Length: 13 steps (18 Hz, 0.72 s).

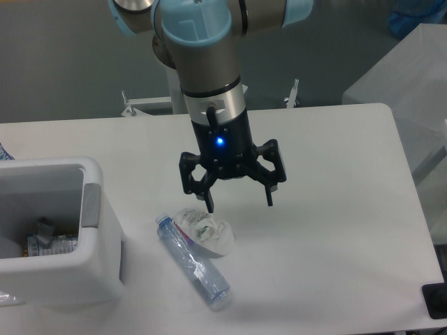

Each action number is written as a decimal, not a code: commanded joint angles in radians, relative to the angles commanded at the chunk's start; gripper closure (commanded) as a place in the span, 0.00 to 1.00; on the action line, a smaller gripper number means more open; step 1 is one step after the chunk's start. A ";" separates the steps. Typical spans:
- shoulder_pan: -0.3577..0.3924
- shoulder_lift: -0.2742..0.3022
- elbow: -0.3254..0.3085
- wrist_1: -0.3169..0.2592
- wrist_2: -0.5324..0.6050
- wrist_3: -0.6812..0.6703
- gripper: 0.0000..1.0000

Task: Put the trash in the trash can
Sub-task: 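Move the open gripper down toward the crumpled clear plastic wrapper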

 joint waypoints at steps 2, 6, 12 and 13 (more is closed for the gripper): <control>0.000 -0.003 -0.002 0.000 0.006 0.000 0.00; -0.002 -0.008 -0.014 0.002 0.015 -0.006 0.00; -0.021 -0.006 -0.100 0.012 0.147 -0.002 0.00; -0.023 -0.008 -0.106 0.017 0.144 -0.002 0.00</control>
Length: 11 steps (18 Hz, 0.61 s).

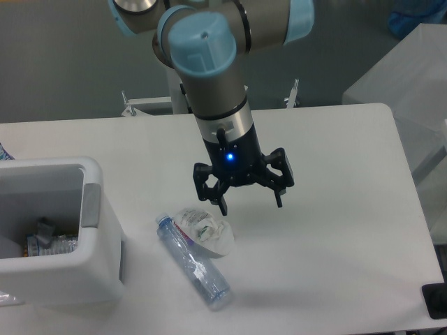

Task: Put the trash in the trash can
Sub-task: 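Move the open gripper down toward the crumpled clear plastic wrapper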

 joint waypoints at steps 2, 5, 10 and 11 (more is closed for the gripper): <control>-0.003 -0.017 -0.020 0.043 -0.011 -0.002 0.00; -0.003 -0.032 -0.110 0.178 -0.008 -0.008 0.00; -0.009 -0.035 -0.169 0.193 -0.008 -0.011 0.00; -0.011 -0.035 -0.176 0.193 -0.012 0.004 0.00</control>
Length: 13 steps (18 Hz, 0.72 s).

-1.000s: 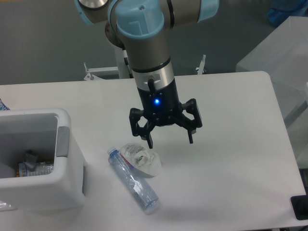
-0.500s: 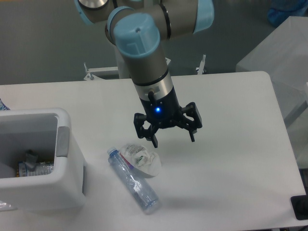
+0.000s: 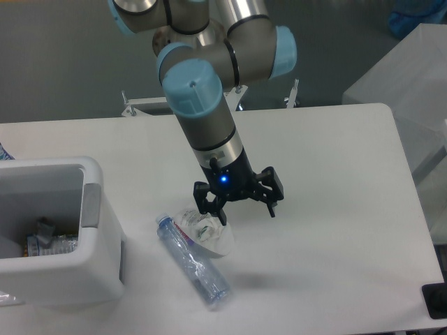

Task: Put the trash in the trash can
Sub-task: 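Move the open gripper down toward the crumpled clear plastic wrapper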

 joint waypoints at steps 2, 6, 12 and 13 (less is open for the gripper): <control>-0.008 0.008 -0.023 -0.003 -0.021 0.111 0.00; 0.005 0.047 -0.084 -0.005 -0.089 0.320 0.00; 0.011 0.046 -0.149 -0.012 -0.103 0.648 0.00; 0.009 0.046 -0.152 -0.023 -0.103 0.687 0.00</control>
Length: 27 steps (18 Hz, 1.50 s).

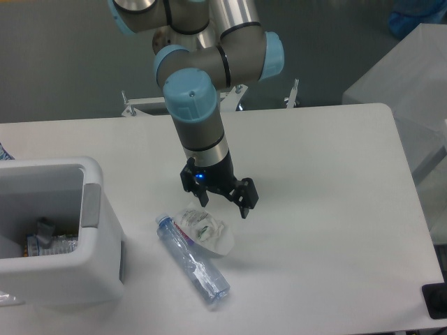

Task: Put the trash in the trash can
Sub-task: 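Move the open gripper down toward the crumpled clear plastic wrapper, then lower the gripper onto the wrapper and close it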

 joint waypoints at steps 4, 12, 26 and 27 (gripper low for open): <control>0.005 -0.009 -0.002 -0.011 -0.005 0.126 0.00; -0.043 -0.084 -0.009 0.000 0.005 0.093 0.00; -0.052 -0.175 0.038 0.009 0.006 0.076 0.00; -0.054 -0.176 0.040 0.009 0.006 0.077 0.00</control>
